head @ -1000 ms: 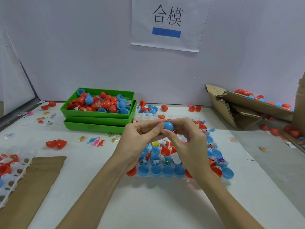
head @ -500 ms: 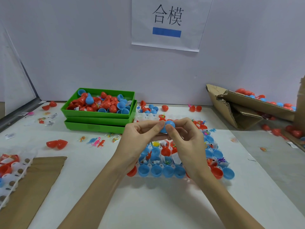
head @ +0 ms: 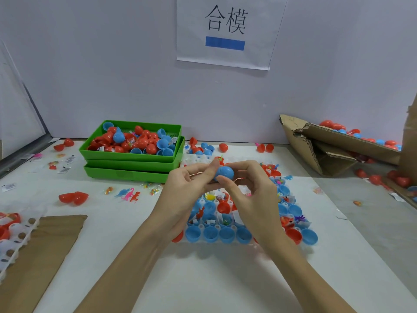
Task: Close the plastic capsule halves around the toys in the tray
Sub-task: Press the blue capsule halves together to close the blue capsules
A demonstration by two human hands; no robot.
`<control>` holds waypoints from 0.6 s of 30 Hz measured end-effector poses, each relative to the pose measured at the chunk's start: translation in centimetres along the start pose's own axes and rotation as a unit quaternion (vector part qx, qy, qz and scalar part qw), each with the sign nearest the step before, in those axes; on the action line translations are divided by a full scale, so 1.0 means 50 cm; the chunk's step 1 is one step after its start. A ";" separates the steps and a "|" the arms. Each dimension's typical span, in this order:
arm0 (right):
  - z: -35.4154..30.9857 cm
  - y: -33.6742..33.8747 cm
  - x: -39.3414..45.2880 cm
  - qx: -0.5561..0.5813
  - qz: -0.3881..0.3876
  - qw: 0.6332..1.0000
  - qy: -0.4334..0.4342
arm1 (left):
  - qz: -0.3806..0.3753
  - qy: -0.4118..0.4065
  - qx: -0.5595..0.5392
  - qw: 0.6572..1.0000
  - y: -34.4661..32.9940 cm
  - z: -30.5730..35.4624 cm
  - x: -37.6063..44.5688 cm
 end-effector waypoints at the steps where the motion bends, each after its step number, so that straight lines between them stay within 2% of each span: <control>1: -0.001 0.001 0.000 -0.020 0.003 1.000 0.018 | -0.006 -0.006 0.004 1.000 -0.003 0.002 -0.002; 6: 0.005 0.001 -0.006 -0.152 0.008 0.982 0.113 | 0.034 -0.059 0.080 0.994 -0.022 -0.011 -0.009; 12: 0.005 0.002 -0.005 -0.179 -0.013 0.973 0.143 | 0.061 -0.097 0.104 0.988 -0.024 -0.016 -0.008; 15: 0.004 0.001 -0.004 -0.155 -0.043 0.982 0.101 | 0.066 -0.122 0.136 0.981 -0.016 -0.013 -0.006; 18: -0.001 0.004 -0.002 0.018 -0.088 0.995 -0.030 | 0.080 -0.167 0.227 0.956 -0.006 -0.005 -0.007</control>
Point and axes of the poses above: each hand's wrist, its own x-axis towards the middle knuckle, its own y-axis out of the back of the hand, z = x × y, the point moved 1 cm from there along x, towards the middle knuckle, and after that the axes turned 4 degrees about x, right-handed, at the moved point
